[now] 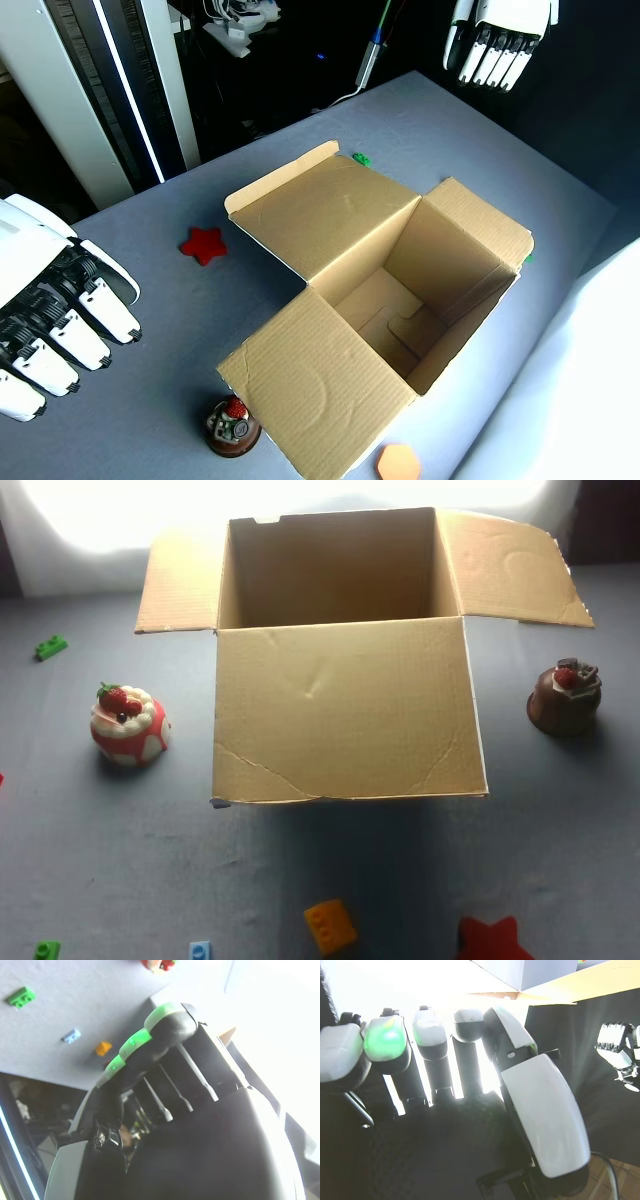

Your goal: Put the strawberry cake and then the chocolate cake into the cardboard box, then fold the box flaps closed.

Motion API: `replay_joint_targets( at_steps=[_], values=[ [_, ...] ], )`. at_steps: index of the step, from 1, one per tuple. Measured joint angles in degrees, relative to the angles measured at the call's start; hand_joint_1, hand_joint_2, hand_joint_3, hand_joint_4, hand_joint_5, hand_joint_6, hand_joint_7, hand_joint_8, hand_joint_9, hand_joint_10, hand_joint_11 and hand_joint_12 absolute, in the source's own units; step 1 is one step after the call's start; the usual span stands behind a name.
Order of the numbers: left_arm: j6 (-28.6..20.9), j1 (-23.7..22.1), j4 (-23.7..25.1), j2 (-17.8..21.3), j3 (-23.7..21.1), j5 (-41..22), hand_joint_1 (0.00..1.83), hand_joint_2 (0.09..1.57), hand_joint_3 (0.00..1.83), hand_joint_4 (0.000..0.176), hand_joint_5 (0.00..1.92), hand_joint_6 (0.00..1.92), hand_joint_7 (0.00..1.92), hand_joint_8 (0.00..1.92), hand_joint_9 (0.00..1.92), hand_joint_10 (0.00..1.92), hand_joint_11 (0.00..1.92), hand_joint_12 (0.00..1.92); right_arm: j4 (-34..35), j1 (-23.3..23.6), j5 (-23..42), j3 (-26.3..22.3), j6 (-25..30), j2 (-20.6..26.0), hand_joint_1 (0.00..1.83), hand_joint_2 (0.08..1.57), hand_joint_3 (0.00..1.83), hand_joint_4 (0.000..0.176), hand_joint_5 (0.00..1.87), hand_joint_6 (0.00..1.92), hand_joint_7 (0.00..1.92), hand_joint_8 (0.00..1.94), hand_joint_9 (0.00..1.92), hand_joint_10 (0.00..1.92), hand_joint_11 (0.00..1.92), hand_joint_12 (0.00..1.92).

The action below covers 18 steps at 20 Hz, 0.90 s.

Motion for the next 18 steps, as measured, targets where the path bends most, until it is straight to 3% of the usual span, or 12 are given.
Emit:
replay_joint_targets(
  at_steps=[3, 7, 8, 12, 14, 16, 18],
  values=[
    [-0.2, -0.2, 0.0, -0.1, 0.3, -0.8, 0.35, 1.1, 0.0, 0.004, 0.28, 0.0, 0.35, 0.0, 0.39, 0.02, 0.0, 1.05, -0.3, 0.0, 0.3, -0.2, 0.0, 0.0, 0.18, 1.16, 0.0, 0.0, 0.16, 0.01, 0.18, 0.01, 0.21, 0.04, 0.0, 0.95],
    [-0.9, -2.0, 2.6, -0.1, 0.3, -2.2, 0.41, 1.1, 0.0, 0.0, 0.29, 0.01, 0.37, 0.0, 0.41, 0.01, 0.0, 1.09, -0.2, 0.0, -0.1, -0.1, 0.0, 0.0, 0.15, 1.14, 0.0, 0.0, 0.15, 0.0, 0.19, 0.0, 0.2, 0.02, 0.0, 0.87],
    [-1.3, -2.6, 3.3, -0.1, 0.6, -2.5, 0.35, 1.1, 0.0, 0.002, 0.26, 0.0, 0.34, 0.0, 0.39, 0.0, 0.0, 1.05, -0.2, 0.0, -0.1, -0.1, 0.0, 0.0, 0.16, 1.14, 0.0, 0.0, 0.14, 0.0, 0.2, 0.01, 0.21, 0.02, 0.0, 0.86],
    [-2.9, -7.8, 10.9, -0.1, 1.3, -3.9, 0.42, 1.05, 0.0, 0.0, 0.23, 0.0, 0.31, 0.0, 0.33, 0.0, 0.0, 0.91, -0.2, 0.0, -0.1, -0.1, 0.0, 0.0, 0.22, 1.09, 0.0, 0.0, 0.13, 0.0, 0.19, 0.0, 0.21, 0.01, 0.0, 0.85],
    [-5.4, -15.6, 18.3, -0.1, 1.8, -6.7, 0.44, 1.0, 0.0, 0.001, 0.18, 0.0, 0.24, 0.0, 0.27, 0.0, 0.0, 0.84, -0.2, 0.0, -0.1, -0.1, 0.0, 0.0, 0.39, 1.06, 0.0, 0.0, 0.11, 0.0, 0.16, 0.0, 0.19, 0.0, 0.0, 0.78],
    [-5.7, -14.6, 19.1, -0.1, 1.9, -7.6, 0.54, 0.97, 0.0, 0.006, 0.14, 0.0, 0.19, 0.0, 0.22, 0.0, 0.0, 0.75, -0.2, 0.0, -0.1, -0.1, 0.0, 0.0, 0.61, 1.0, 0.0, 0.007, 0.08, 0.0, 0.12, 0.0, 0.16, 0.0, 0.0, 0.66],
    [-5.8, -11.4, 18.8, -0.1, 2.3, -8.7, 0.76, 0.95, 0.0, 0.023, 0.11, 0.0, 0.14, 0.0, 0.17, 0.0, 0.0, 0.65, -0.1, 0.0, -0.1, -0.1, 0.3, 0.0, 0.81, 0.97, 0.0, 0.007, 0.07, 0.0, 0.14, 0.0, 0.14, 0.0, 0.0, 0.53]
  ],
)
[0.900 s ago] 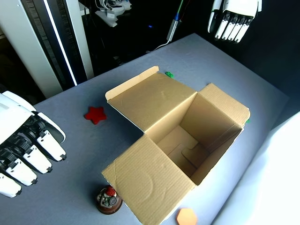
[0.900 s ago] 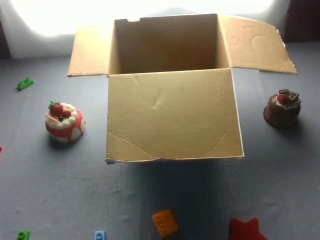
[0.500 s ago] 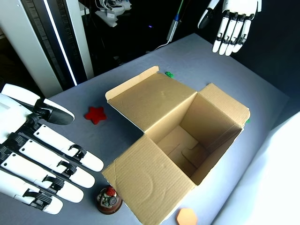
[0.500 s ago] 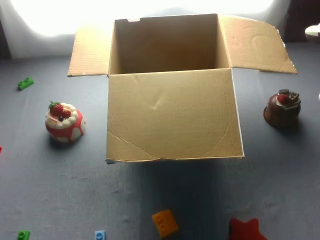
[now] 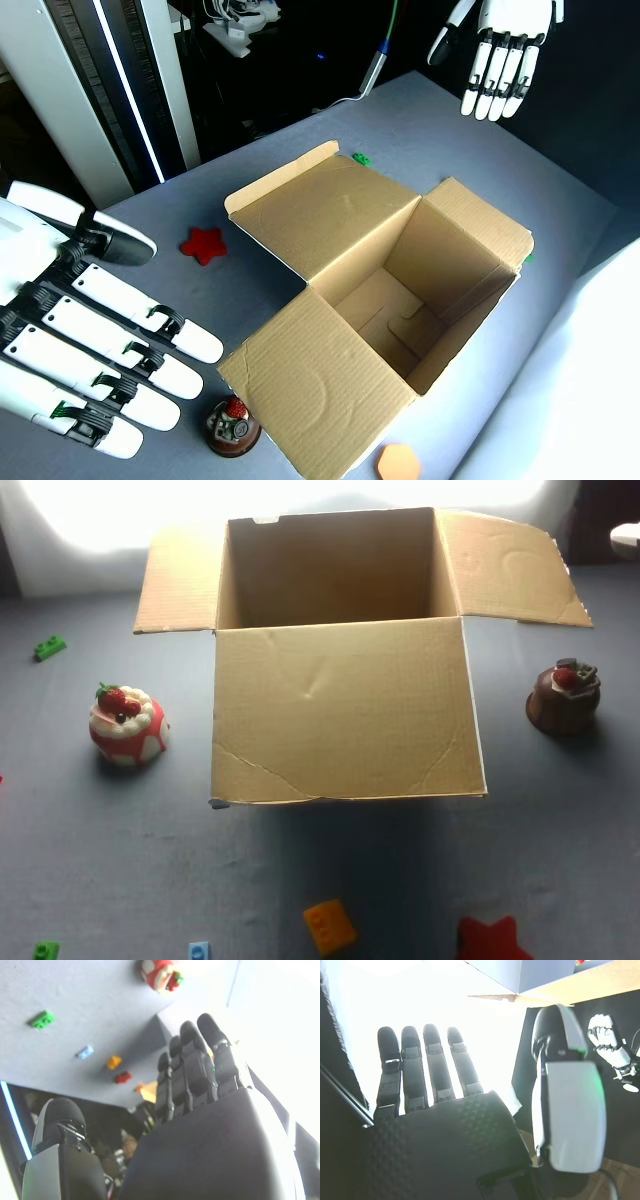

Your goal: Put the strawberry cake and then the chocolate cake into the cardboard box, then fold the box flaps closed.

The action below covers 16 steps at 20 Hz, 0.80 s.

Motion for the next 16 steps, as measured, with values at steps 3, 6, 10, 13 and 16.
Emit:
replay_joint_targets(
  at_steps=[3, 6, 10, 13, 16],
  values=[
    [1.7, 0.7, -0.6, -0.4, 0.9, 1.0, 1.09, 0.97, 0.0, 0.027, 0.11, 0.0, 0.14, 0.01, 0.15, 0.0, 0.0, 0.49, 0.0, 0.0, 0.0, 0.0, 0.1, 0.0, 1.09, 1.02, 0.01, 0.017, 0.07, 0.0, 0.15, 0.0, 0.13, 0.0, 0.0, 0.39],
    [3.1, 1.3, -3.4, -1.4, 1.2, 3.1, 1.15, 0.86, 0.0, 0.021, 0.12, 0.0, 0.13, 0.0, 0.13, 0.0, 0.0, 0.5, 0.1, 0.0, 0.0, 0.0, 0.1, 0.0, 1.09, 1.02, 0.0, 0.02, 0.06, 0.0, 0.15, 0.0, 0.13, 0.0, 0.0, 0.42],
    [7.4, 8.3, -9.5, -1.5, -2.0, 6.4, 1.22, 1.01, 0.02, 0.011, 0.13, 0.0, 0.15, 0.0, 0.16, 0.01, 0.0, 0.6, 0.0, 0.0, 0.0, 0.0, 0.1, 0.0, 1.15, 1.01, 0.0, 0.018, 0.07, 0.0, 0.16, 0.0, 0.14, 0.0, 0.0, 0.46],
    [13.3, 17.8, -18.8, -1.5, -5.3, 12.0, 1.24, 1.02, 0.01, 0.011, 0.14, 0.0, 0.17, 0.0, 0.17, 0.0, 0.0, 0.67, 0.0, 0.0, 0.0, 0.0, 0.1, 0.0, 1.13, 1.01, 0.0, 0.015, 0.04, 0.01, 0.12, 0.0, 0.11, 0.0, 0.0, 0.41],
    [17.5, 26.0, -25.9, -2.6, -9.5, 14.8, 1.24, 1.01, 0.0, 0.004, 0.14, 0.0, 0.15, 0.0, 0.15, 0.01, 0.0, 0.64, 0.0, 0.0, 0.0, 0.0, 0.1, 0.0, 1.16, 1.0, 0.0, 0.003, 0.05, 0.01, 0.14, 0.0, 0.14, 0.01, 0.0, 0.48]
  ],
)
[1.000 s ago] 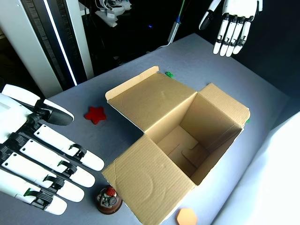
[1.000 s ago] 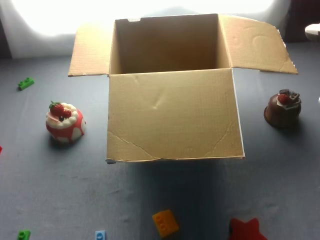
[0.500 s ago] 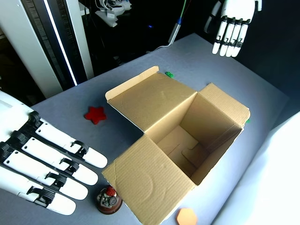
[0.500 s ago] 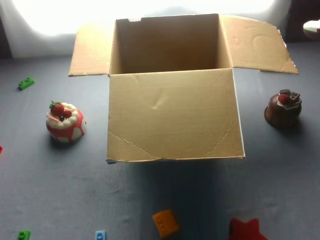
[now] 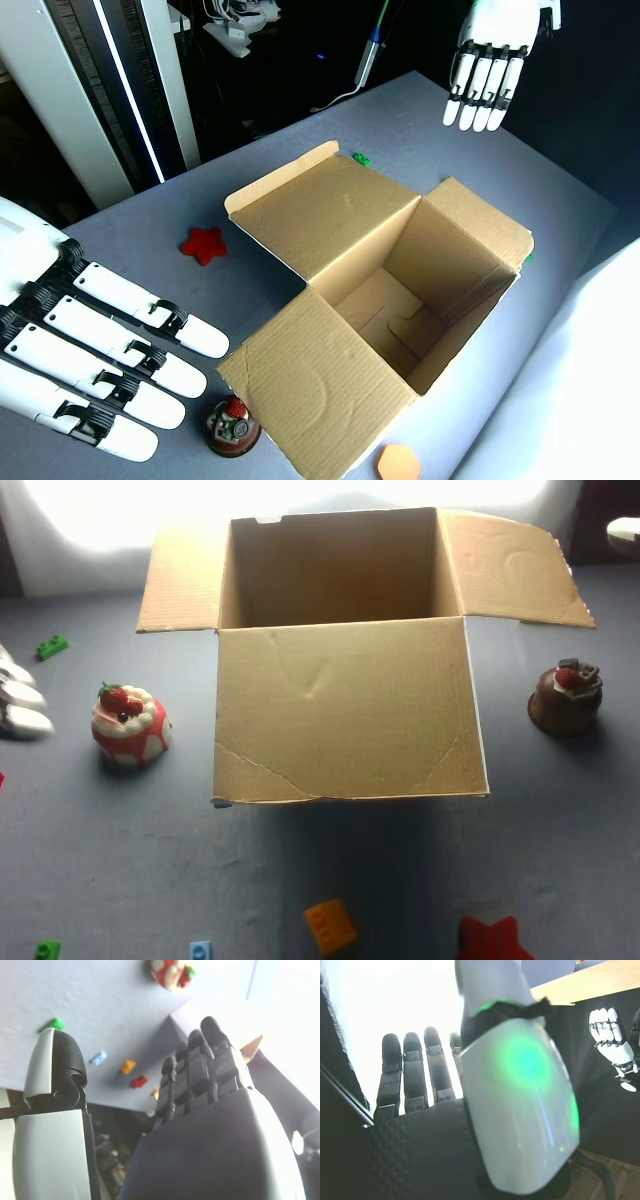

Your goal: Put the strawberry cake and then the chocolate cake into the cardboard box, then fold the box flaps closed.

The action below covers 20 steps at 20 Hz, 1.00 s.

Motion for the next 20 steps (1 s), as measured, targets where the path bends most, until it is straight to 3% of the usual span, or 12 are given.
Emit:
replay_joint_targets(
  at_steps=[2, 3, 5, 7, 8, 13, 14, 15, 18, 20],
  values=[
    [1.6, 4.0, -2.5, -0.9, -2.0, 0.3, 1.26, 0.97, 0.0, 0.0, 0.14, 0.0, 0.15, 0.0, 0.15, 0.01, 0.0, 0.65, 0.1, 0.0, 0.0, 0.0, 0.0, 0.0, 1.15, 0.98, 0.0, 0.005, 0.05, 0.0, 0.14, 0.0, 0.13, 0.0, 0.0, 0.44],
    [3.6, 10.1, -8.3, -2.5, -3.4, 3.1, 1.27, 0.96, 0.0, 0.0, 0.14, 0.0, 0.17, 0.01, 0.16, 0.01, 0.0, 0.65, 0.1, 0.0, 0.0, 0.0, 0.0, 0.0, 1.14, 0.96, 0.0, 0.004, 0.04, 0.0, 0.14, 0.0, 0.13, 0.0, 0.0, 0.48],
    [3.8, 12.4, -10.8, -3.7, -2.8, 4.6, 1.27, 0.96, 0.0, 0.0, 0.14, 0.0, 0.17, 0.01, 0.16, 0.01, 0.0, 0.65, 0.1, 0.0, 0.0, 0.0, 0.0, 0.0, 1.14, 0.96, 0.0, 0.004, 0.04, 0.0, 0.14, 0.0, 0.13, 0.0, 0.0, 0.48],
    [3.8, 16.2, -16.6, -5.6, -1.4, 7.5, 1.28, 0.94, 0.0, 0.017, 0.14, 0.0, 0.21, 0.01, 0.17, 0.0, 0.0, 0.56, 0.1, 0.0, 0.0, 0.0, 0.0, 0.0, 1.11, 0.97, 0.0, 0.018, 0.05, 0.01, 0.12, 0.0, 0.13, 0.0, 0.0, 0.4],
    [3.9, 17.3, -18.7, -6.3, -1.1, 8.8, 1.28, 0.96, 0.0, 0.015, 0.13, 0.0, 0.2, 0.0, 0.16, 0.0, 0.0, 0.56, 0.1, 0.0, 0.0, 0.0, 0.0, 0.0, 1.11, 0.97, 0.0, 0.023, 0.05, 0.01, 0.11, 0.0, 0.12, 0.0, 0.0, 0.38],
    [6.3, 18.9, -23.3, -8.1, -0.6, 10.5, 1.28, 0.96, 0.0, 0.015, 0.13, 0.0, 0.2, 0.0, 0.16, 0.0, 0.0, 0.56, 0.0, 0.0, 0.0, 0.0, 0.0, 0.0, 1.11, 0.97, 0.0, 0.025, 0.06, 0.0, 0.11, 0.0, 0.12, 0.0, 0.0, 0.37],
    [6.5, 18.9, -24.7, -8.5, 0.0, 10.4, 1.27, 0.95, 0.0, 0.012, 0.1, 0.0, 0.16, 0.0, 0.14, 0.0, 0.0, 0.56, 0.0, 0.0, 0.0, 0.0, 0.0, 0.0, 1.17, 0.94, 0.0, 0.011, 0.08, 0.01, 0.13, 0.0, 0.15, 0.01, 0.0, 0.45],
    [6.6, 18.9, -25.1, -9.0, 0.6, 10.6, 1.27, 0.95, 0.0, 0.013, 0.09, 0.0, 0.14, 0.0, 0.14, 0.0, 0.0, 0.55, 0.1, 0.0, 0.0, 0.0, 0.0, 0.0, 1.17, 0.95, 0.0, 0.011, 0.06, 0.0, 0.13, 0.0, 0.14, 0.01, 0.0, 0.46],
    [7.0, 19.2, -25.6, -12.0, 3.6, 10.9, 1.26, 0.97, 0.0, 0.021, 0.08, 0.0, 0.14, 0.0, 0.14, 0.0, 0.0, 0.57, 0.1, 0.0, 0.0, 0.0, 0.0, 0.0, 1.19, 0.98, 0.01, 0.004, 0.03, 0.0, 0.06, 0.0, 0.07, 0.01, 0.0, 0.16],
    [7.5, 20.2, -27.3, -13.6, 5.4, 10.9, 1.25, 0.96, 0.0, 0.025, 0.08, 0.0, 0.16, 0.0, 0.16, 0.01, 0.0, 0.61, 0.0, 0.0, 0.0, 0.0, 0.0, 0.0, 1.18, 1.02, 0.02, 0.0, 0.04, 0.0, 0.07, 0.0, 0.08, 0.01, 0.0, 0.22]
  ],
)
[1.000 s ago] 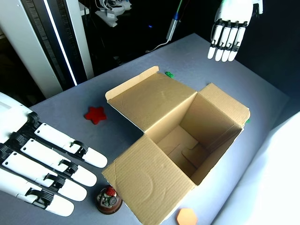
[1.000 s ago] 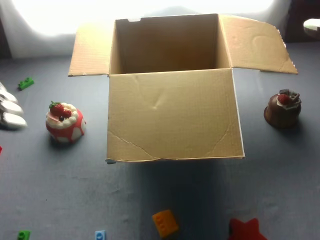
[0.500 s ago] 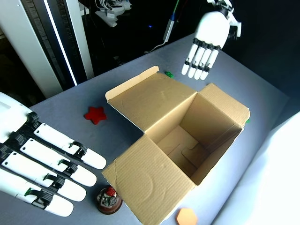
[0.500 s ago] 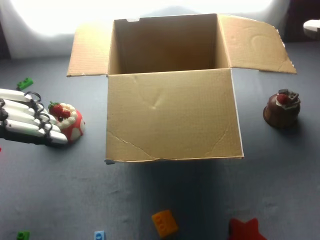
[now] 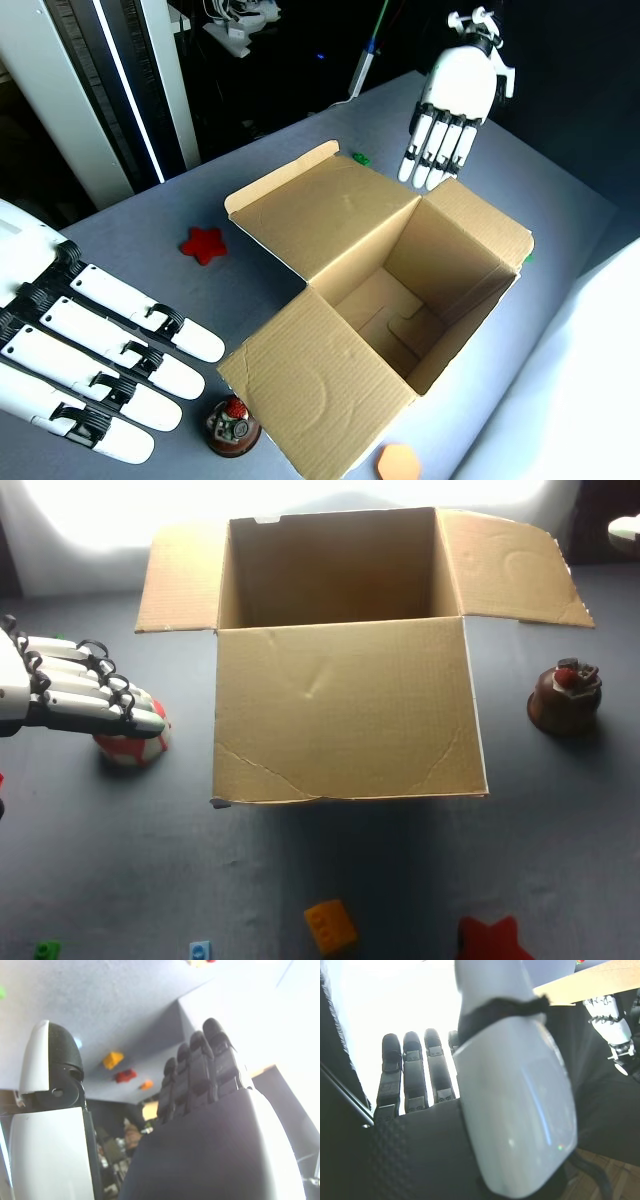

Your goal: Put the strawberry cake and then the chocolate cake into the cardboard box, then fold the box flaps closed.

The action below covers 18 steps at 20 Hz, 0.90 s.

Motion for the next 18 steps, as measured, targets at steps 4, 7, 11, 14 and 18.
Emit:
replay_joint_targets(
  at_steps=[4, 7, 11, 14, 18],
  values=[
    [0.6, 0.2, -0.2, -3.7, 4.0, 0.2, 1.25, 0.96, 0.0, 0.027, 0.08, 0.0, 0.14, 0.0, 0.14, 0.0, 0.0, 0.6, 0.0, 0.0, 0.0, 0.0, 0.0, 0.0, 1.22, 0.95, 0.0, 0.0, 0.06, 0.0, 0.1, 0.0, 0.08, 0.0, 0.0, 0.16],
    [1.1, 0.2, -0.3, -6.1, 6.4, 0.4, 1.24, 0.96, 0.0, 0.021, 0.1, 0.01, 0.11, 0.0, 0.11, 0.0, 0.0, 0.55, 0.0, 0.0, 0.0, 0.0, 0.0, 0.0, 1.2, 0.95, 0.0, 0.001, 0.05, 0.0, 0.11, 0.0, 0.09, 0.0, 0.0, 0.15],
    [1.3, 0.8, -0.6, -8.5, 8.7, 1.6, 1.26, 0.95, 0.0, 0.014, 0.12, 0.0, 0.13, 0.01, 0.13, 0.0, 0.0, 0.54, 0.0, 0.0, 0.0, 0.0, 0.0, 0.0, 1.17, 0.96, 0.0, 0.0, 0.07, 0.0, 0.13, 0.0, 0.09, 0.0, 0.0, 0.19],
    [1.3, 0.8, -1.2, -10.7, 10.7, 2.1, 1.28, 0.96, 0.0, 0.019, 0.1, 0.0, 0.11, 0.0, 0.11, 0.0, 0.0, 0.47, 0.0, 0.0, 0.0, 0.0, 0.0, 0.0, 1.17, 0.97, 0.01, 0.0, 0.07, 0.0, 0.15, 0.0, 0.09, 0.0, 0.0, 0.25],
    [1.6, 0.6, -1.0, -13.8, 13.6, 2.3, 1.24, 0.98, 0.0, 0.004, 0.14, 0.0, 0.08, 0.0, 0.1, 0.0, 0.0, 0.48, 2.7, 0.0, 0.0, 0.0, -0.1, 0.0, 1.24, 0.94, 0.0, 0.0, 0.06, 0.0, 0.14, 0.0, 0.09, 0.0, 0.0, 0.24]
  ],
)
